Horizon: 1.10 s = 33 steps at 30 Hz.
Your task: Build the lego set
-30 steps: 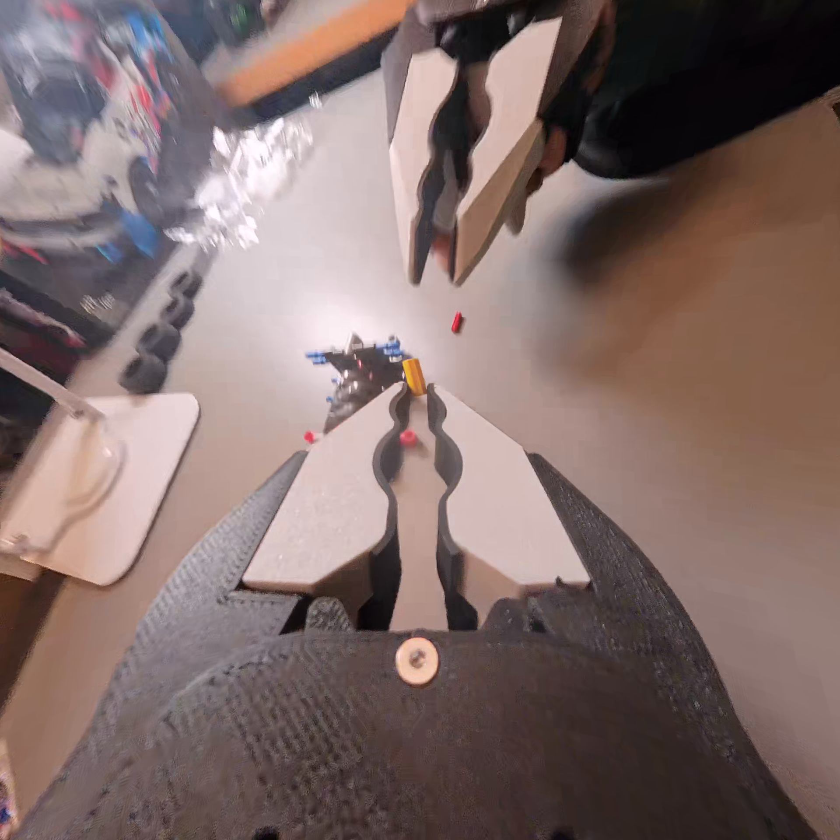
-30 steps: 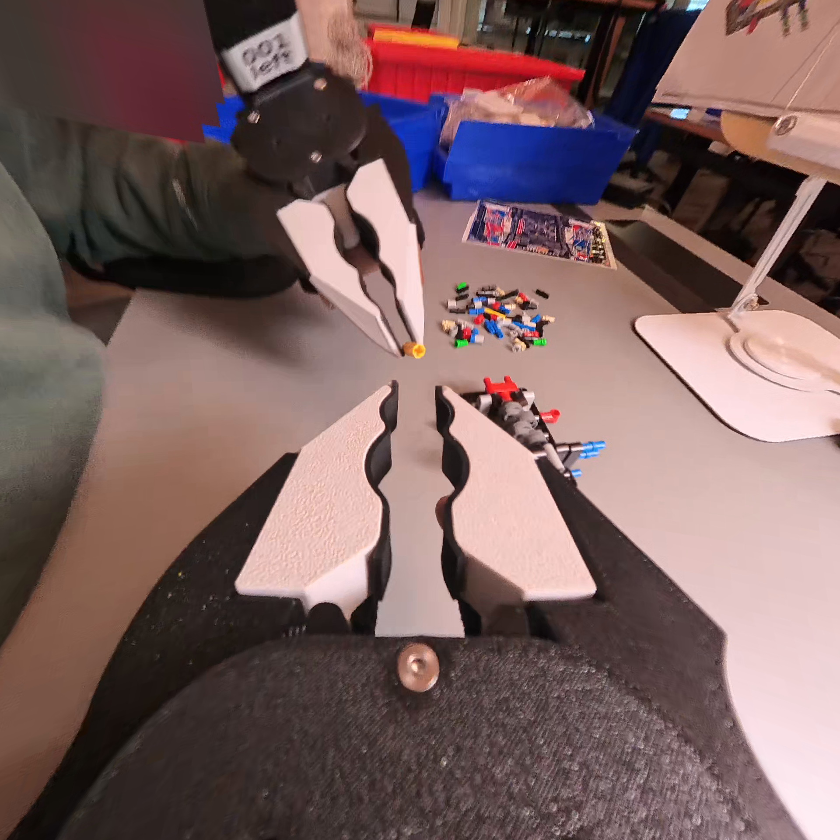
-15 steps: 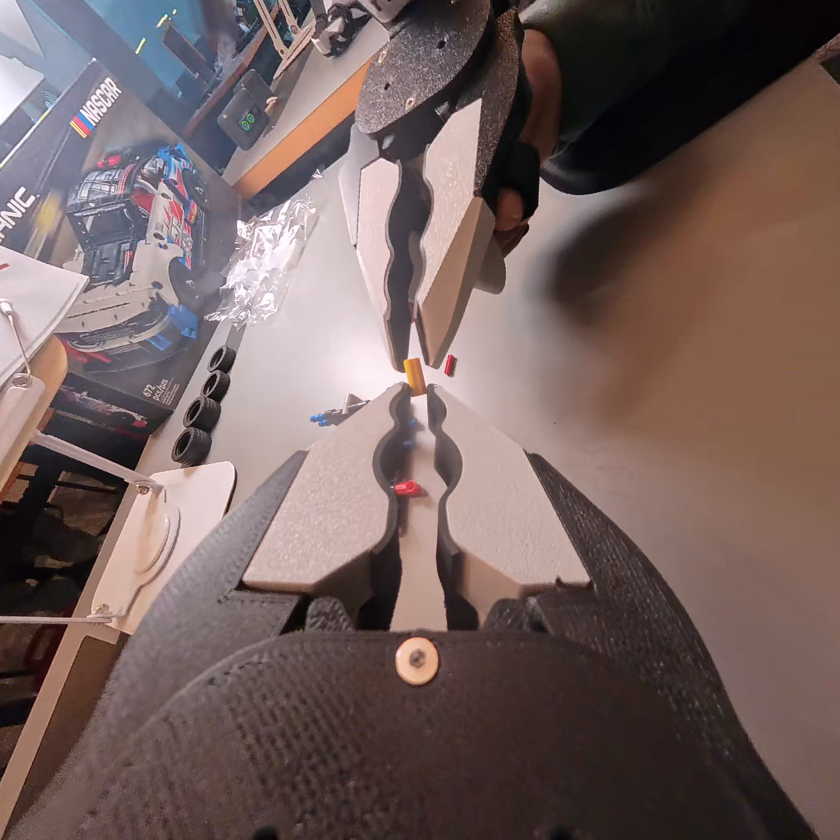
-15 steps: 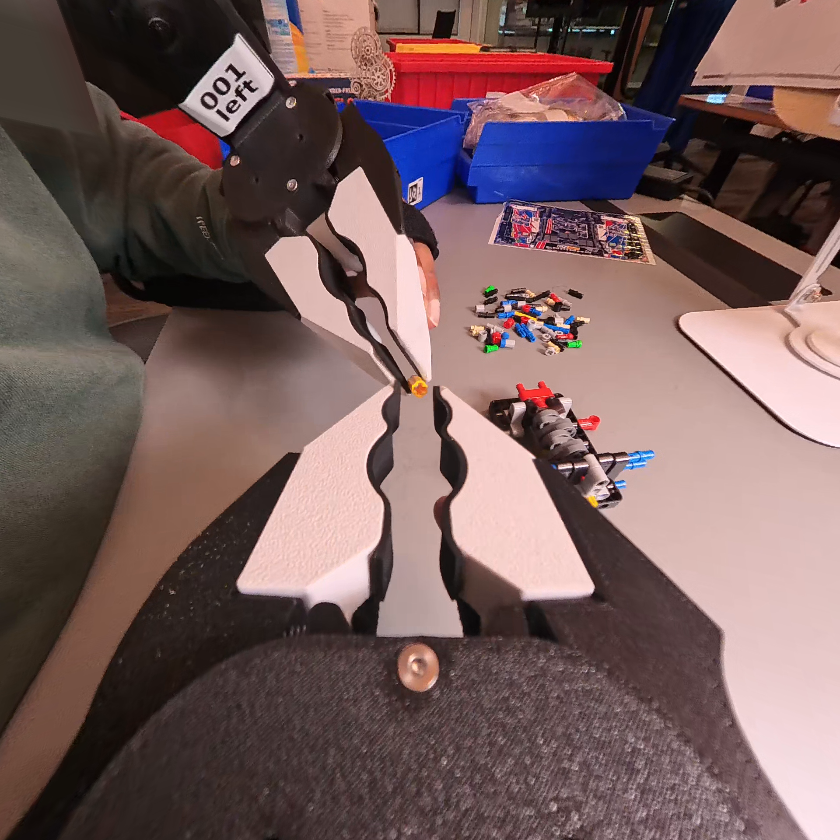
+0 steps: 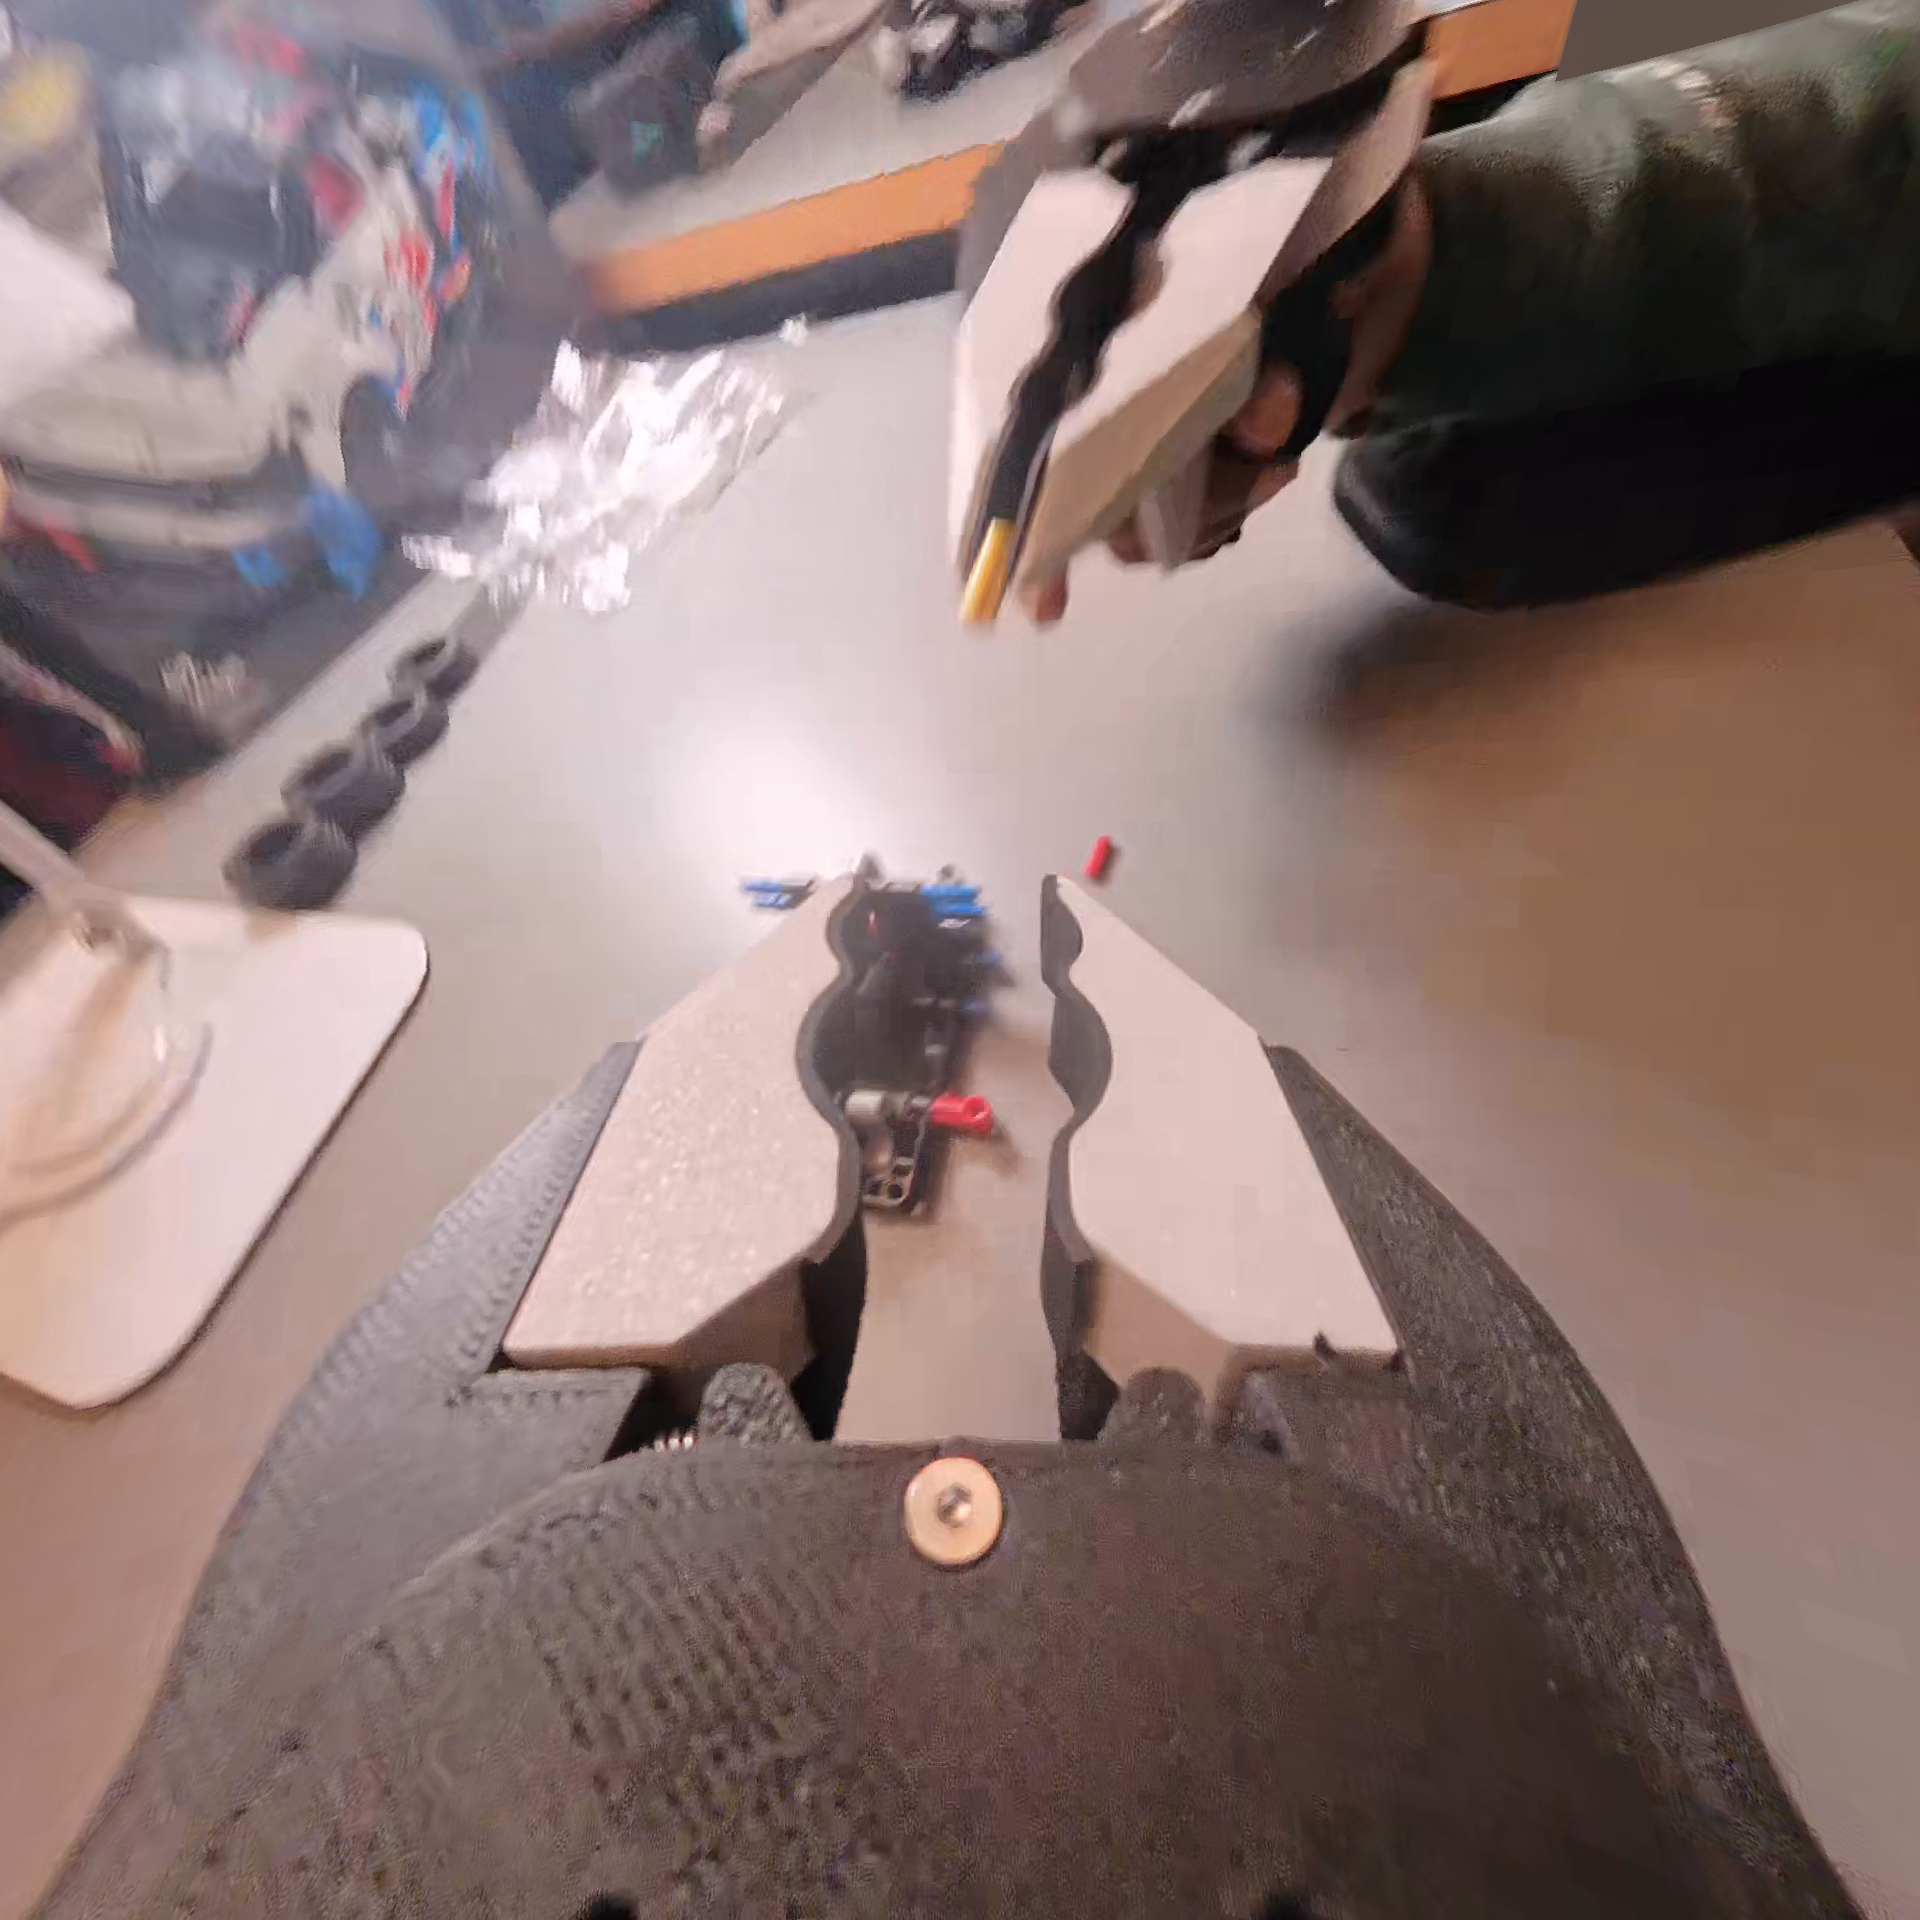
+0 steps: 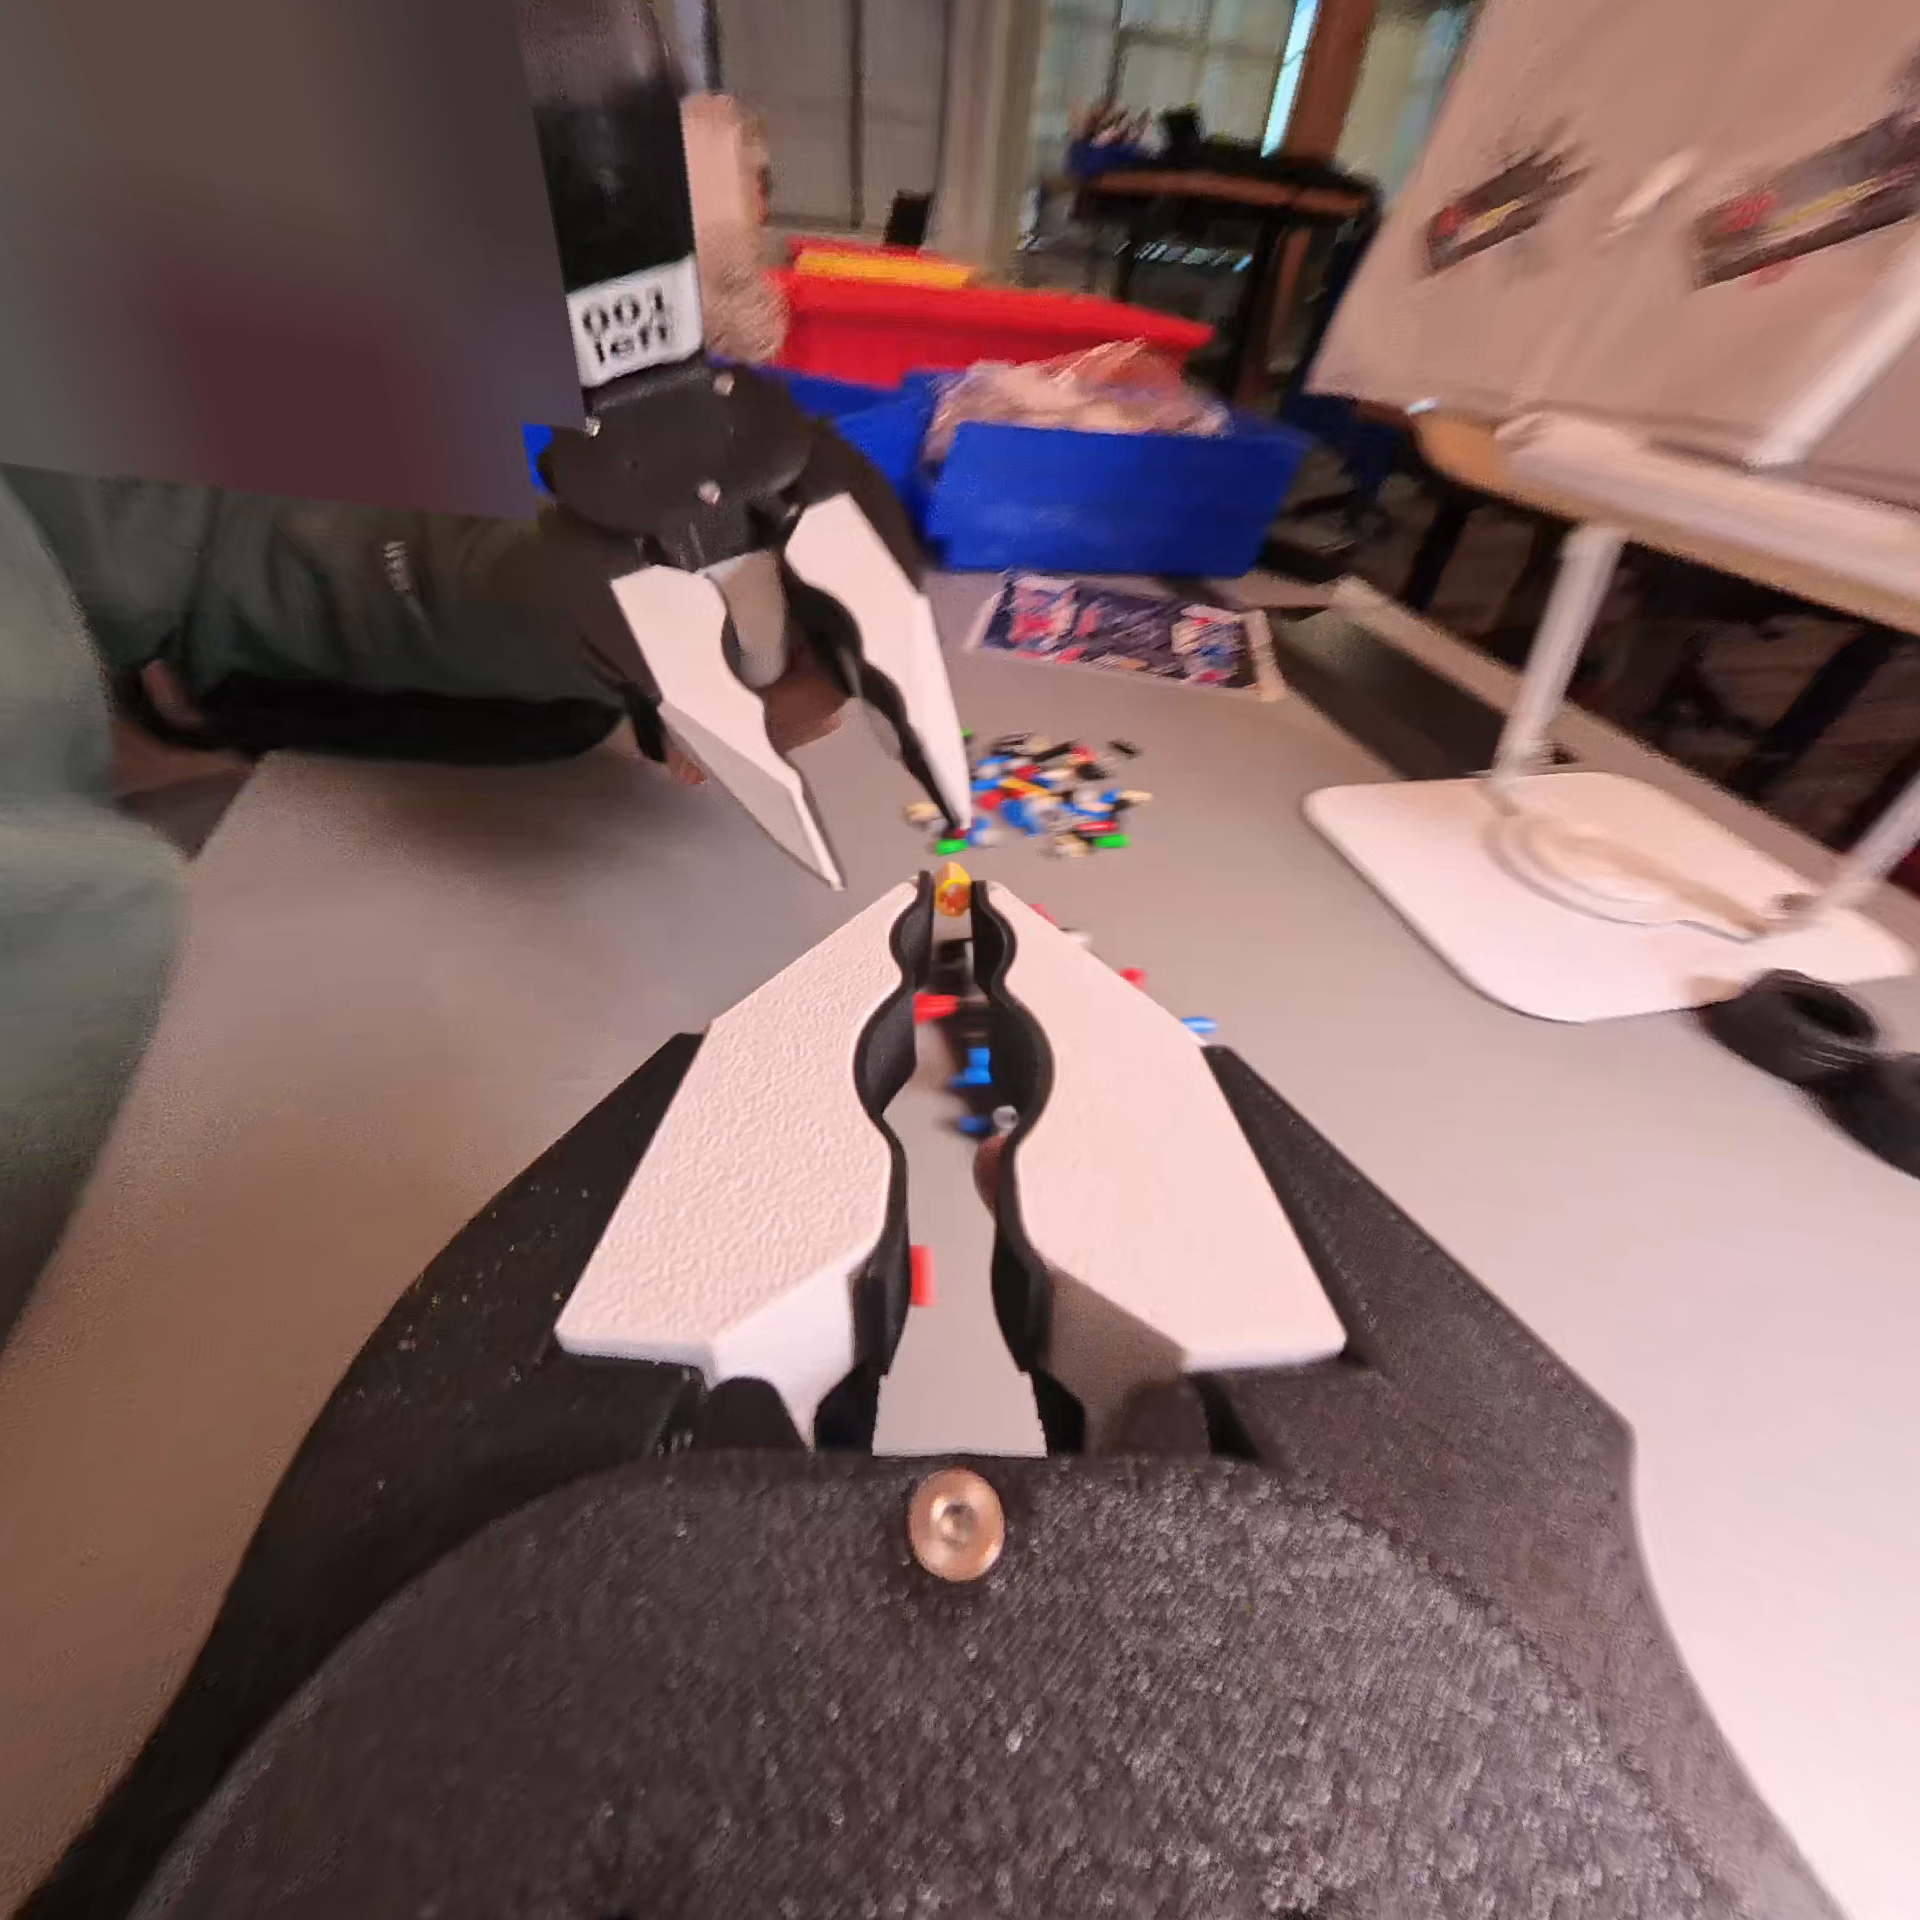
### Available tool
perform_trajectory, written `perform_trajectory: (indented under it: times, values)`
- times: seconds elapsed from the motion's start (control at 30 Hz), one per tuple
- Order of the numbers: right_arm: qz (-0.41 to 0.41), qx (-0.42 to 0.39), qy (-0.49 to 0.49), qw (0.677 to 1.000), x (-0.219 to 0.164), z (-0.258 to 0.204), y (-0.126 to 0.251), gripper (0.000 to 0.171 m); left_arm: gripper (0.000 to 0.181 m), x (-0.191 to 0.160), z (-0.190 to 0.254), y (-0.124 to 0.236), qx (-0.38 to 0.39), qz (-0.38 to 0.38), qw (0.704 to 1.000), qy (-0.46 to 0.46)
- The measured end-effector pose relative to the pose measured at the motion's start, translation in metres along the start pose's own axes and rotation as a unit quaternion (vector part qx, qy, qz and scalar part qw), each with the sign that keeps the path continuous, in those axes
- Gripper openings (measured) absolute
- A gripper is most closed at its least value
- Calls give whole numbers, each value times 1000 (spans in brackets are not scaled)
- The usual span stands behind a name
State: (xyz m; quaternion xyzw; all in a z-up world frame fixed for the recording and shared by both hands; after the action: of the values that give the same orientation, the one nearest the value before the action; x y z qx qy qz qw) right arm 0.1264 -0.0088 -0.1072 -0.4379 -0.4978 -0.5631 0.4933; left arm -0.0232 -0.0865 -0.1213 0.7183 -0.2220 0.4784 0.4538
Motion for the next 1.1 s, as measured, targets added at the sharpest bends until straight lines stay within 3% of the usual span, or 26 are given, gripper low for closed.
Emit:
perform_trajectory:
  times: [0.2, 0.37, 0.73, 0.87, 1.1]
  values:
    - [2, -66, -50, 997, -25, 66, 24, 5, 37, -26, -54, -24, -54, -83, 990, 101]
    - [-16, -63, -44, 997, -34, 61, 20, 5, 29, -27, -59, -50, -109, -146, 980, 85]
    - [-17, -52, -44, 998, -33, 57, 21, 5, 22, -31, -61, -58, -120, -183, 972, 82]
    - [-24, -44, -36, 998, -35, 54, 19, 5, 20, -30, -61, -57, -122, -157, 977, 75]
    - [-2, -23, -26, 999, -26, 45, 19, 5, 19, -10, -48, -47, -158, 10, 986, 42]
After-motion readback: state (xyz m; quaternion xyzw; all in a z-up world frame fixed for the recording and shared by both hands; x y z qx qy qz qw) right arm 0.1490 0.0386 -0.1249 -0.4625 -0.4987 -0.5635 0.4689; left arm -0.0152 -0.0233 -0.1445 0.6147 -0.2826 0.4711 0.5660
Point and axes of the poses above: each gripper's, where its closed fingertips meet, y back along the fingers, x out of its top, z = x × y across the jaws, the point moved 7 cm from there along y, back along the fingers, and after that the axes turned 13 degrees about -x, right-handed, at the moved point
